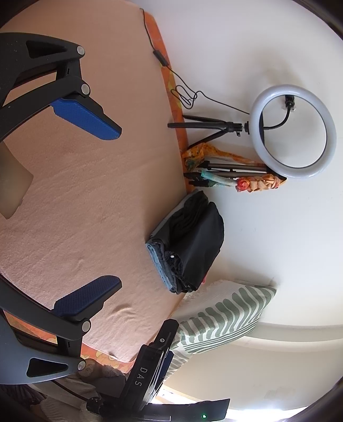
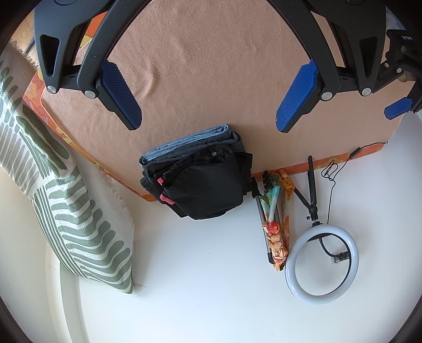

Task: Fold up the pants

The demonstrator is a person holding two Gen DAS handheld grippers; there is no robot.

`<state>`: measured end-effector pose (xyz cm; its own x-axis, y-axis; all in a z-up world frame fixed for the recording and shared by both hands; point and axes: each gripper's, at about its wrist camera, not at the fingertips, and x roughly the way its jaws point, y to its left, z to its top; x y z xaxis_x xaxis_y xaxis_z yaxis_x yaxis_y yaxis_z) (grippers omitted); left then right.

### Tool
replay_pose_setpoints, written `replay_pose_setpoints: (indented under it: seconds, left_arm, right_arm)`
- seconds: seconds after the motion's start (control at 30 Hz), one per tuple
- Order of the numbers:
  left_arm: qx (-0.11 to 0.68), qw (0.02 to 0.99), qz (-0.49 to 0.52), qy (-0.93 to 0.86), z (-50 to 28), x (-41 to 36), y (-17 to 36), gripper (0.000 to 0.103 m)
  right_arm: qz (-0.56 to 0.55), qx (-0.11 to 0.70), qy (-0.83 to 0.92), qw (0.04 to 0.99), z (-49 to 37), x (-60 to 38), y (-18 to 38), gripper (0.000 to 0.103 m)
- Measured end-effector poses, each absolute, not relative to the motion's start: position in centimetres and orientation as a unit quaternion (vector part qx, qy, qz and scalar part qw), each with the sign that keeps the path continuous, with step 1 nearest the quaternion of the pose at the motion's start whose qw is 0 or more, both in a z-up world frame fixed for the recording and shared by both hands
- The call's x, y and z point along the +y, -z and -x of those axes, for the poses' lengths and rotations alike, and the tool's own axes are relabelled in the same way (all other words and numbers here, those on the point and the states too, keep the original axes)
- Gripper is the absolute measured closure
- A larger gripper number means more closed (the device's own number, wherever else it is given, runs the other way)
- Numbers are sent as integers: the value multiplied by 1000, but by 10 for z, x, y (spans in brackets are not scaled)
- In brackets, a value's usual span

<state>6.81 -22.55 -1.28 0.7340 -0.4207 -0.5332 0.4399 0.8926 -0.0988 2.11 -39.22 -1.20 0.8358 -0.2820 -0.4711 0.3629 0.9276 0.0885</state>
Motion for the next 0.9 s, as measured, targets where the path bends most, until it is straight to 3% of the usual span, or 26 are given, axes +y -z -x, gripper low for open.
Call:
replay_pose_setpoints:
  seconds: [0.9]
  left_arm:
    - [280, 932, -16, 230, -68, -224, 12, 1]
  right_arm:
    - [-86, 232, 164, 955, -23, -390, 12, 0]
